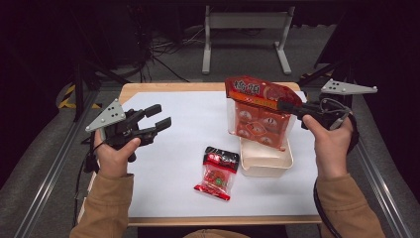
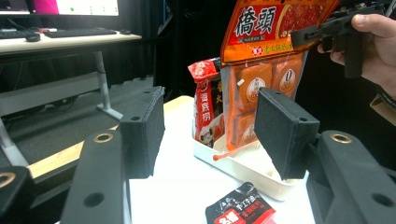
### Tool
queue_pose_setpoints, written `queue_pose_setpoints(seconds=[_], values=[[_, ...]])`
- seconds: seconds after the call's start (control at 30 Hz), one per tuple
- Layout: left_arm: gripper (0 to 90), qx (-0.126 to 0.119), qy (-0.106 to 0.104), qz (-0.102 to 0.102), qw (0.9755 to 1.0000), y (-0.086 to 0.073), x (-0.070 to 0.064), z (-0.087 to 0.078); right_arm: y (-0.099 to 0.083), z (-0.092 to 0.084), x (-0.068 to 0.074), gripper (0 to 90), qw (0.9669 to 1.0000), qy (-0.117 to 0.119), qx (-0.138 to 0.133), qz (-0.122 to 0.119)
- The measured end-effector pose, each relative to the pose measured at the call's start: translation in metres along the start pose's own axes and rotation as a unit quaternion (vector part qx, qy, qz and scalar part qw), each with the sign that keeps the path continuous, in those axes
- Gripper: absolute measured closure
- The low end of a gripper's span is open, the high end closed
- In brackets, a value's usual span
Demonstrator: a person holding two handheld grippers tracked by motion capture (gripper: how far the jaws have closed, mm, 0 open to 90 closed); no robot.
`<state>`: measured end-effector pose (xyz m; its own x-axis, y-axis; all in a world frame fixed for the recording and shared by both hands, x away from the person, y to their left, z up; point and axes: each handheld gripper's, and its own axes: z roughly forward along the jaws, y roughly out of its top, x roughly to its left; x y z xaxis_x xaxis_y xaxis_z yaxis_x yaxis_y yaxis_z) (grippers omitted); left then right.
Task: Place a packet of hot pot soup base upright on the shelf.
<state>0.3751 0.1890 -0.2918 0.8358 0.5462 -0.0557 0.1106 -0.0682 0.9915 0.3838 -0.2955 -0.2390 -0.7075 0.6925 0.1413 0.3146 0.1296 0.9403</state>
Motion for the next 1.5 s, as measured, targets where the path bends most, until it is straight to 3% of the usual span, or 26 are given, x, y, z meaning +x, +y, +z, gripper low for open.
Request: queue_pose_setpoints(seconds=[0.4, 0.63, 0.8, 1.1, 1.5], values=[[44.0, 0.002, 0.000, 0.000, 1.0000, -0.001, 0.001, 0.001, -0.009, -0.008, -0.004, 89.8, 0.9990, -0.035, -0.020, 0.021], [44.0, 0.002, 0.000, -0.001, 1.0000, -0.001, 0.001, 0.002, -0.012, -0.013, -0.006, 89.8, 0.9966, -0.063, -0.044, 0.029], [44.0, 0.003, -0.002, -0.002, 1.0000, -0.002, 0.001, 0.002, -0.014, -0.013, -0.007, 89.8, 0.9959, -0.075, -0.041, 0.031], [44.0, 0.003, 0.000, -0.001, 1.0000, -0.002, 0.001, 0.001, -0.026, -0.002, -0.011, 89.7, 0.9970, -0.069, -0.014, 0.033], [43.5, 0.006, 0.001, -0.003, 1.0000, -0.003, 0.002, 0.002, -0.042, 0.001, -0.016, 89.6, 0.9978, -0.056, -0.007, 0.034]])
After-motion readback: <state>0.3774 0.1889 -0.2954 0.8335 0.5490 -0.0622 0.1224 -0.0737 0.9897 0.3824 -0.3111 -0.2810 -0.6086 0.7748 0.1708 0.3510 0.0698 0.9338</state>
